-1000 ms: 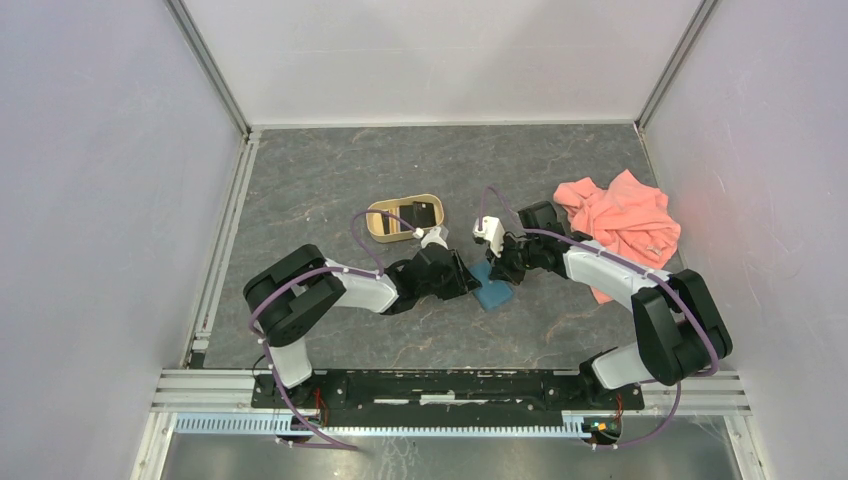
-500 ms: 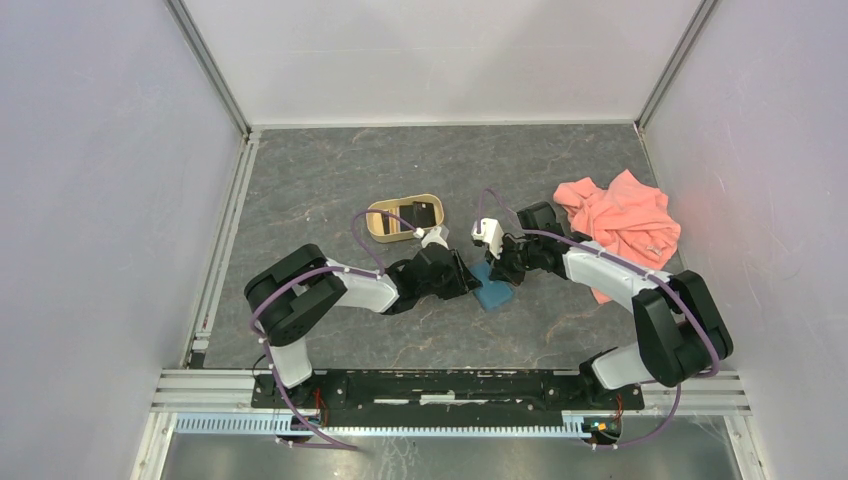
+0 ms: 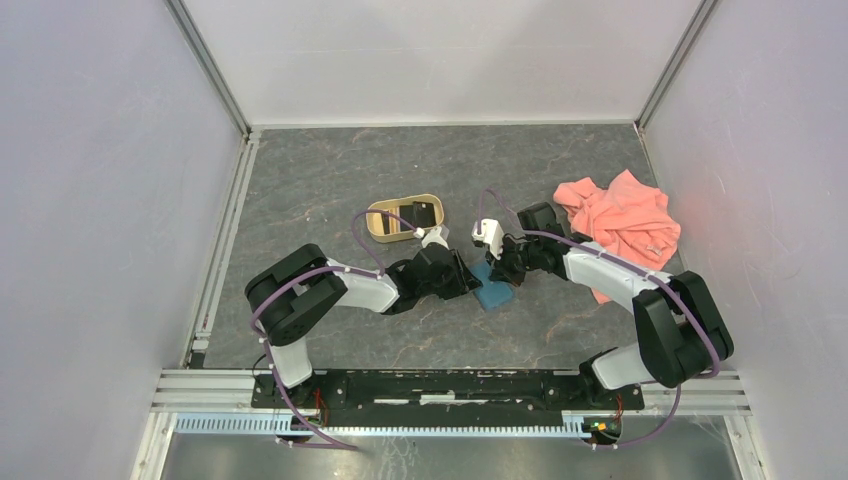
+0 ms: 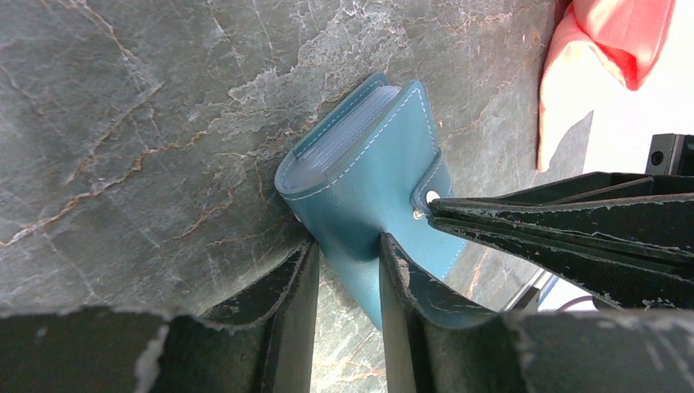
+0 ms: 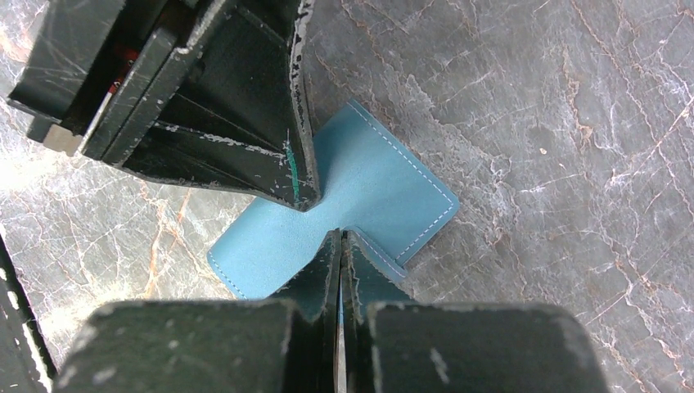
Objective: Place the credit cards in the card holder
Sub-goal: Close the card holder at the center of the board.
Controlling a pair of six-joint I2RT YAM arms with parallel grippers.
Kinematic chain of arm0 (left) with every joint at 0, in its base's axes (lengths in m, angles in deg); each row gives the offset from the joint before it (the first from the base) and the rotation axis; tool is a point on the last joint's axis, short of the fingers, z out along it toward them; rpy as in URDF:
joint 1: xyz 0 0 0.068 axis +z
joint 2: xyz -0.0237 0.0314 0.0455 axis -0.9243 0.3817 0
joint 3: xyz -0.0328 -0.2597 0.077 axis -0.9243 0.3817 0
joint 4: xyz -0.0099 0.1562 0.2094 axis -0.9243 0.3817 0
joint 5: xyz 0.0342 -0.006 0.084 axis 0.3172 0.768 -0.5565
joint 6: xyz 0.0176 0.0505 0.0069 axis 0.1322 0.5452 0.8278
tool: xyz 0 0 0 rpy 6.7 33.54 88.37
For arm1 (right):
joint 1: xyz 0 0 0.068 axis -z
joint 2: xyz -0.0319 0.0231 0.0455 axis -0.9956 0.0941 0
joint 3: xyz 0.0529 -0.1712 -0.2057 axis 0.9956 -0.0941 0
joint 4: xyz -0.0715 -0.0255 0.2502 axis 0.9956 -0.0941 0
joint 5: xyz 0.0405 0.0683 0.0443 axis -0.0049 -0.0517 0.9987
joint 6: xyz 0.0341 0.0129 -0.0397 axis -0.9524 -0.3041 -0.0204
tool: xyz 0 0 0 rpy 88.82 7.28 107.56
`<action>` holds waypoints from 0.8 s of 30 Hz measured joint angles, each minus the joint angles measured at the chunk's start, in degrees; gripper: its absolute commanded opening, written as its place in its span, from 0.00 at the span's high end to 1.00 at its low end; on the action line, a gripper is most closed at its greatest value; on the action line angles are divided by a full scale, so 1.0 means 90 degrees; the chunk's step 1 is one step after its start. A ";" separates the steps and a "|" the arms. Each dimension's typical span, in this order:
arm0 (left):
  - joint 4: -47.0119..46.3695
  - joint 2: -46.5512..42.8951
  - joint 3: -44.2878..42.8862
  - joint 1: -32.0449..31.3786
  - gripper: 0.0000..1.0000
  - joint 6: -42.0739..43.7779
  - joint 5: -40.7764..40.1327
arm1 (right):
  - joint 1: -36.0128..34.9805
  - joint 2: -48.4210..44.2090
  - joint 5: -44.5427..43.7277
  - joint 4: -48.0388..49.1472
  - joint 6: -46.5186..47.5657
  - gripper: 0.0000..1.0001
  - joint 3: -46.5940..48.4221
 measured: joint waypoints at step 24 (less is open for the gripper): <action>-0.0087 0.0044 0.0000 0.0000 0.64 -0.0175 0.0015 | 0.0175 -0.0442 0.0350 0.0753 -0.0359 1.00 -0.0665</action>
